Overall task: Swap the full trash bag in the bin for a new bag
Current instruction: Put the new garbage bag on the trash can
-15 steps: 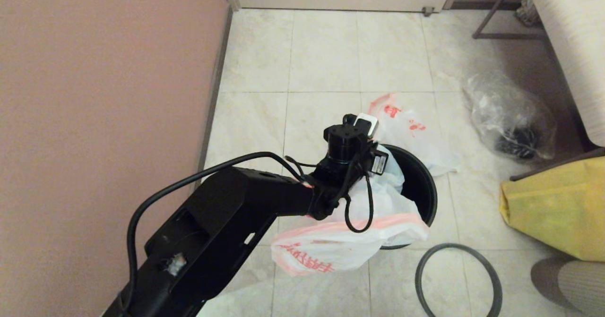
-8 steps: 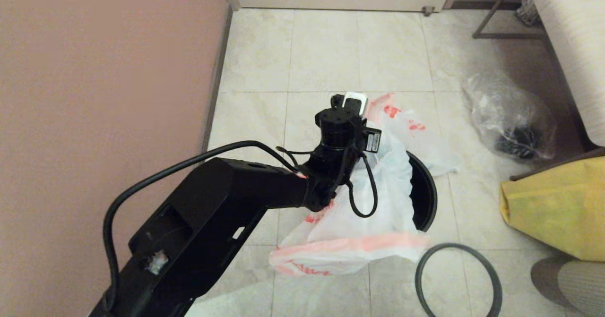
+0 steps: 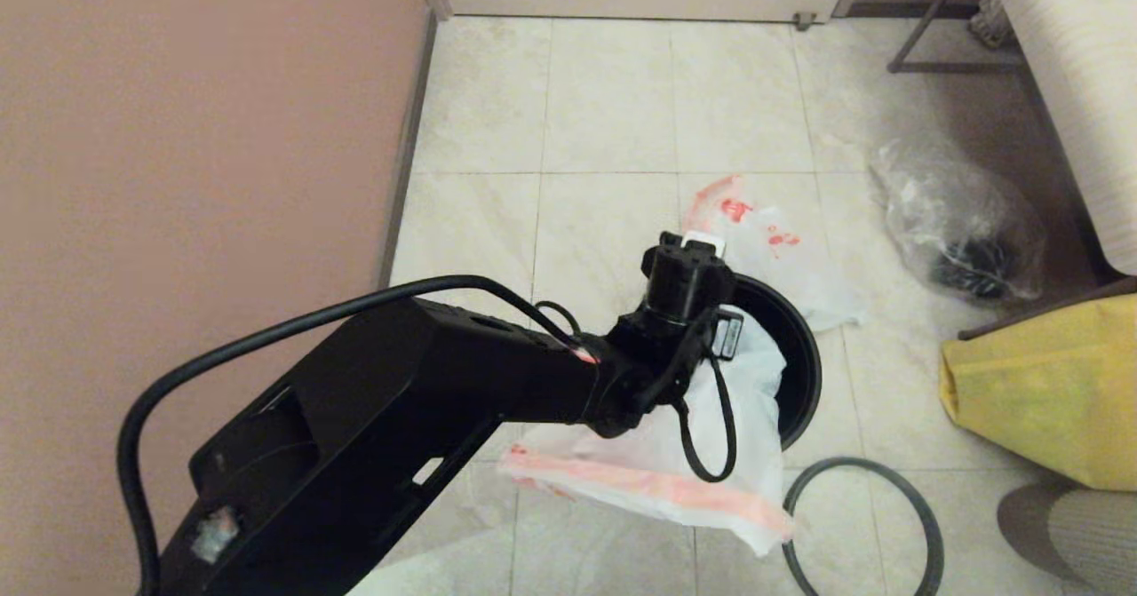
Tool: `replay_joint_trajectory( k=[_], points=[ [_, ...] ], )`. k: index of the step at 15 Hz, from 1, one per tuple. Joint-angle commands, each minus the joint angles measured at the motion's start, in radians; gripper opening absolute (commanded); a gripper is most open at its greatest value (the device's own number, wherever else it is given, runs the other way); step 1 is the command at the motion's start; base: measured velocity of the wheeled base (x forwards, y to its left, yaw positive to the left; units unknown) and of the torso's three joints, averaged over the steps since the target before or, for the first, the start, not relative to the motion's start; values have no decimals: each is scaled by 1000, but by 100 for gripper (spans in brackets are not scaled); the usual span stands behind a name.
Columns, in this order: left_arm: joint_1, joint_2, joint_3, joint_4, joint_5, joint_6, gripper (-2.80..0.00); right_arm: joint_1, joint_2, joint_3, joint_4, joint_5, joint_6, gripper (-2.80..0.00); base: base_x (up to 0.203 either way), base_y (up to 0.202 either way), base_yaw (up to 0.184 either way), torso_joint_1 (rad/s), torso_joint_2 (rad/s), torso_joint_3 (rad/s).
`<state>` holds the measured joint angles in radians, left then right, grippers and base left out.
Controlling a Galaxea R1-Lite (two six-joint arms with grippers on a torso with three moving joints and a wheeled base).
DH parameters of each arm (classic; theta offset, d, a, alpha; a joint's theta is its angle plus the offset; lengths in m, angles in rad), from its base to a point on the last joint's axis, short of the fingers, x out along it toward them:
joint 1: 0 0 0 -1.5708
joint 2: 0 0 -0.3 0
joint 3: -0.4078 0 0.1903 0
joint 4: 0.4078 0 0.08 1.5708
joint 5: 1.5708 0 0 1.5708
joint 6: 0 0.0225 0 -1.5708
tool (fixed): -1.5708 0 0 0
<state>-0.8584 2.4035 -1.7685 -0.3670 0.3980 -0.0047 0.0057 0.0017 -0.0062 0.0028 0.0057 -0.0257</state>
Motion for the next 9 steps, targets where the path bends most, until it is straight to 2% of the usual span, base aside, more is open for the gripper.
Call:
replay_joint_trajectory(
  k=[1,4,5,6,7,8,9],
  points=[
    [-22,-8,-3,158,1,-13,-280,0,1,0,0,0,0,-280,0,0,0,0,0,0],
    [-20,108,-174,285,2,-11,-280,0,1,0,0,0,0,-280,0,0,0,0,0,0],
    [-13,153,-191,283,1,20,-280,0,1,0,0,0,-2,-280,0,0,0,0,0,0],
    [-3,204,-197,234,1,72,-280,0,1,0,0,0,0,-280,0,0,0,0,0,0],
    [11,251,-201,106,2,128,-280,0,1,0,0,0,-1,-280,0,0,0,0,0,0],
    [27,300,-203,-23,2,202,-280,0,1,0,0,0,0,-280,0,0,0,0,0,0],
    [48,334,-205,-93,1,301,-280,0,1,0,0,0,0,-280,0,0,0,0,0,0]
  ],
)
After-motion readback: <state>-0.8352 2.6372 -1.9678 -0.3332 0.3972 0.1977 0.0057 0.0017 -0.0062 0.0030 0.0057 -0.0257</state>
